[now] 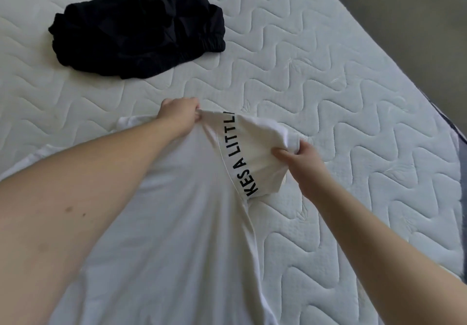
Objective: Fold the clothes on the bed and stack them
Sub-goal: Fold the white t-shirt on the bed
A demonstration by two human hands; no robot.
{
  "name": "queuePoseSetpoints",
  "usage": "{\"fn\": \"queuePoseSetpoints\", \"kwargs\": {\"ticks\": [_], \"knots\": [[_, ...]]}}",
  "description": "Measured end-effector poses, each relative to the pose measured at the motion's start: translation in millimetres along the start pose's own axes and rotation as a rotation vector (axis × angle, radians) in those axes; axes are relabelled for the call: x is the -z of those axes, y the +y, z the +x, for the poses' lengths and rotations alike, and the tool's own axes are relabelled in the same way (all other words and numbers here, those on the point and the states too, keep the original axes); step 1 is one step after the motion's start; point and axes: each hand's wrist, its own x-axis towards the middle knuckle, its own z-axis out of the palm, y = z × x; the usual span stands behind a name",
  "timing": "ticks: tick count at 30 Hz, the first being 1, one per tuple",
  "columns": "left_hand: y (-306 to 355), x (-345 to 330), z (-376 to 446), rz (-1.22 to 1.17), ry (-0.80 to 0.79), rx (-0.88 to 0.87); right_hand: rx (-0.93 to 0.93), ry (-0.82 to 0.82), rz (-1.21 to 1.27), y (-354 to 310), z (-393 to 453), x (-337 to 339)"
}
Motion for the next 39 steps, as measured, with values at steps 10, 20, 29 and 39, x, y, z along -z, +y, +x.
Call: {"fn": "queuePoseSetpoints", "kwargs": {"ticks": [10, 20, 29, 39], "knots": [[-3.9, -4.8, 19.3, 0.006, -0.039, 0.129, -0.154, 0.048, -0.038, 0.4, 25.6, -1.2], [14.3, -10.3, 5.8, -0.124, 0.202, 0.110, -0.102, 0.042, -0.435, 9.8, 22.6, -2.7], [81.9, -47.8, -120.7, -0.137, 0.163, -0.583, -0.047, 0.019, -0.594, 59.7, -40.7, -3.0], [125.5, -81.1, -218.1, 0.443, -0.285, -0.872, -0.147, -0.437, -0.859, 125.1, -178.9, 13.1]]}}
